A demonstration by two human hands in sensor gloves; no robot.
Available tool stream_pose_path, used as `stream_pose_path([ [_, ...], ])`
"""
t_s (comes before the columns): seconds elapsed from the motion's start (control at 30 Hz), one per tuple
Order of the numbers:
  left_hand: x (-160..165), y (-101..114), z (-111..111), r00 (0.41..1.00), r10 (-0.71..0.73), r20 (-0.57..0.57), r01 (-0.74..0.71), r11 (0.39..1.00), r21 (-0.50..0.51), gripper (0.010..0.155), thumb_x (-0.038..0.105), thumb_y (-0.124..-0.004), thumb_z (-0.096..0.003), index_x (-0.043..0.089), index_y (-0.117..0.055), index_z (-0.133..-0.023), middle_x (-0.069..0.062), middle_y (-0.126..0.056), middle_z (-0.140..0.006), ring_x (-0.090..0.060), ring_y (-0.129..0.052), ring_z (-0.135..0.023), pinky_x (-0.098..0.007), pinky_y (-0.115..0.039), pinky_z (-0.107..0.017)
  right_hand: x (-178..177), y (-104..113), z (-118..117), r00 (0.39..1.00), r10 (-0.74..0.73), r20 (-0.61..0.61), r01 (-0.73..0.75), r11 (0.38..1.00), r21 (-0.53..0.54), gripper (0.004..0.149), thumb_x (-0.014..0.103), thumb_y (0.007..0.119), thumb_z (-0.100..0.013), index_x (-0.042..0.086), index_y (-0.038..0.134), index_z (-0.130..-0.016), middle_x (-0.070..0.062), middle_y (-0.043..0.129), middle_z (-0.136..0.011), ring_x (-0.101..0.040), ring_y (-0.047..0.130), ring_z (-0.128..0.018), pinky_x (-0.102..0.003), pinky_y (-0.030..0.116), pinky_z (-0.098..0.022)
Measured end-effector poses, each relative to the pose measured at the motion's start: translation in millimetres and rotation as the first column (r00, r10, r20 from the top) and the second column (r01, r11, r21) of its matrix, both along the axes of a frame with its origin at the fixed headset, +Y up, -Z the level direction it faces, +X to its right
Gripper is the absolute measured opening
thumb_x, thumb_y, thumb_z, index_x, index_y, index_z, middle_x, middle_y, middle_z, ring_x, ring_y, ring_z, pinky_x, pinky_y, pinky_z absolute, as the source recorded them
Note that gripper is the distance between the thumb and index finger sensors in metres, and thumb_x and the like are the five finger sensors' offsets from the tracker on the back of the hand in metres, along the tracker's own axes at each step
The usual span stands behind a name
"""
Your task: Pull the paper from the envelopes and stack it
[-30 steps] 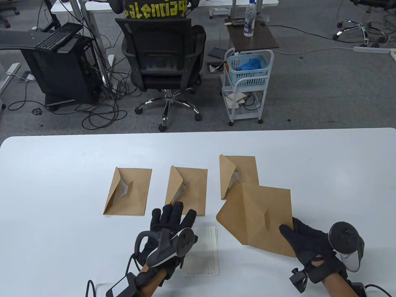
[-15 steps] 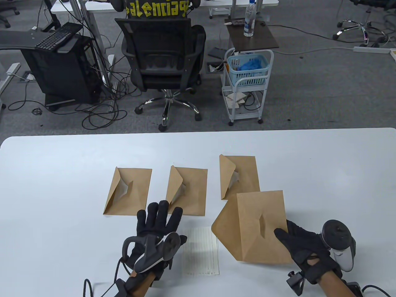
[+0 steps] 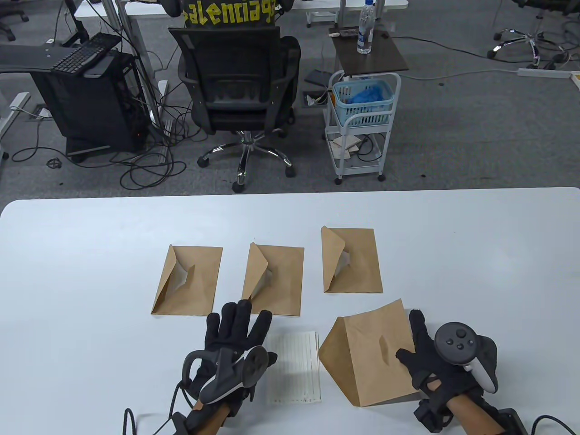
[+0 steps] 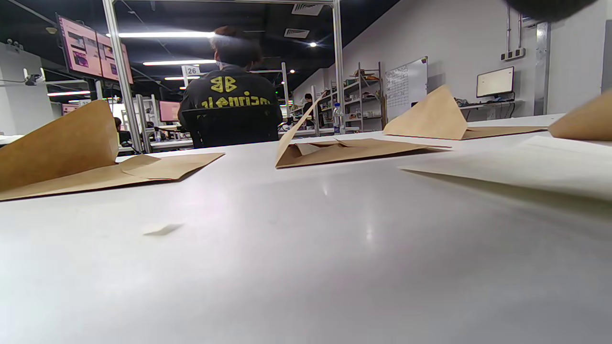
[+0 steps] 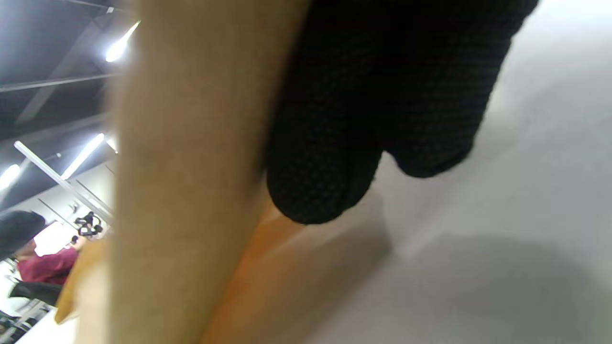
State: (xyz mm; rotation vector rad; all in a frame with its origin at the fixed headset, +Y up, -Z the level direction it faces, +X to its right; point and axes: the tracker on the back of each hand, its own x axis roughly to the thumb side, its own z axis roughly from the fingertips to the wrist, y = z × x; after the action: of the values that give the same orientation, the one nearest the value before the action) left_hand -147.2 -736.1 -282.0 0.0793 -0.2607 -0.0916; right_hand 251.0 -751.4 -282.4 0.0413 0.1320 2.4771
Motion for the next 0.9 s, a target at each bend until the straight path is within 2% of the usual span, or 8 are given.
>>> stream_pose_path([
  [0.07,2,0,1,1.0,-0.004,0.004,0.004,1.0,-0.003,0.08,0.063,-0.066,-0.0448,0.042,-0.026,-0.111,-0.011,-0.015,-0.12,-0.044,-0.021,-0.115,-0.064,-0.016,-0.079,-2,0,-1,0.997,0.08,0.005,-0.08,0.996,0.025,0.075,0.019,0.086,-0.045,0.013,0.043,-0.106,-0.025,0.087,-0.081,-0.012,0.114,-0.038,-0.033,0.098,-0.033],
  [0.13,3,0,1,1.0,-0.006,0.007,0.006,1.0,-0.001,0.08,0.063,-0.066,-0.0448,0.042,-0.028,-0.111,-0.011,-0.015,-0.12,-0.044,-0.021,-0.115,-0.064,-0.016,-0.079,-5,-1,-3,0.981,0.196,0.007,-0.196,0.979,0.063,0.062,0.021,0.09,-0.044,0.01,0.067,-0.1,-0.027,0.086,-0.082,-0.014,0.114,-0.041,-0.035,0.097,-0.036],
  [0.23,3,-1,1,1.0,-0.004,0.008,0.004,1.0,-0.001,0.08,0.063,-0.066,-0.0448,0.042,-0.028,-0.111,-0.011,-0.015,-0.12,-0.044,-0.021,-0.115,-0.064,-0.016,-0.079,-11,-4,-7,0.922,0.388,0.004,-0.387,0.917,0.103,0.063,0.029,0.094,-0.041,0.011,0.072,-0.098,-0.024,0.086,-0.084,-0.018,0.11,-0.047,-0.041,0.092,-0.042],
  [0.37,3,-2,1,1.0,-0.006,0.009,0.006,1.0,-0.002,0.079,0.063,-0.067,-0.0449,0.041,-0.029,-0.111,-0.011,-0.015,-0.12,-0.044,-0.021,-0.115,-0.064,-0.016,-0.079,-17,-8,-8,0.848,0.53,-0.007,-0.527,0.845,0.094,0.065,0.04,0.093,-0.042,0.019,0.072,-0.1,-0.022,0.082,-0.09,-0.028,0.101,-0.057,-0.051,0.081,-0.051],
  [0.47,4,-2,1,1.0,-0.003,0.01,0.003,1.0,-0.001,0.079,0.063,-0.067,-0.0449,0.041,-0.03,-0.111,-0.011,-0.016,-0.12,-0.044,-0.021,-0.115,-0.064,-0.016,-0.079,-22,-12,-9,0.81,0.586,-0.041,-0.585,0.811,0.028,0.062,0.044,0.088,-0.045,0.018,0.073,-0.1,-0.028,0.07,-0.097,-0.033,0.093,-0.066,-0.056,0.074,-0.056],
  [0.53,4,-2,2,1.0,-0.006,0.012,0.006,1.0,-0.001,0.079,0.063,-0.067,-0.0448,0.041,-0.03,-0.111,-0.011,-0.016,-0.12,-0.044,-0.021,-0.115,-0.064,-0.016,-0.079,-23,-13,-10,0.817,0.575,-0.041,-0.573,0.818,0.046,0.059,0.044,0.088,-0.046,0.018,0.076,-0.098,-0.03,0.065,-0.1,-0.036,0.091,-0.069,-0.058,0.071,-0.058],
  [0.9,4,-2,2,1.0,-0.009,0.007,0.009,1.0,0.002,0.079,0.063,-0.066,-0.0448,0.041,-0.029,-0.111,-0.011,-0.016,-0.12,-0.044,-0.022,-0.115,-0.064,-0.016,-0.079,-23,-13,-13,0.825,0.56,-0.078,-0.561,0.828,0.009,0.057,0.042,0.086,-0.047,0.018,0.075,-0.098,-0.027,0.069,-0.099,-0.037,0.089,-0.07,-0.06,0.069,-0.059],
])
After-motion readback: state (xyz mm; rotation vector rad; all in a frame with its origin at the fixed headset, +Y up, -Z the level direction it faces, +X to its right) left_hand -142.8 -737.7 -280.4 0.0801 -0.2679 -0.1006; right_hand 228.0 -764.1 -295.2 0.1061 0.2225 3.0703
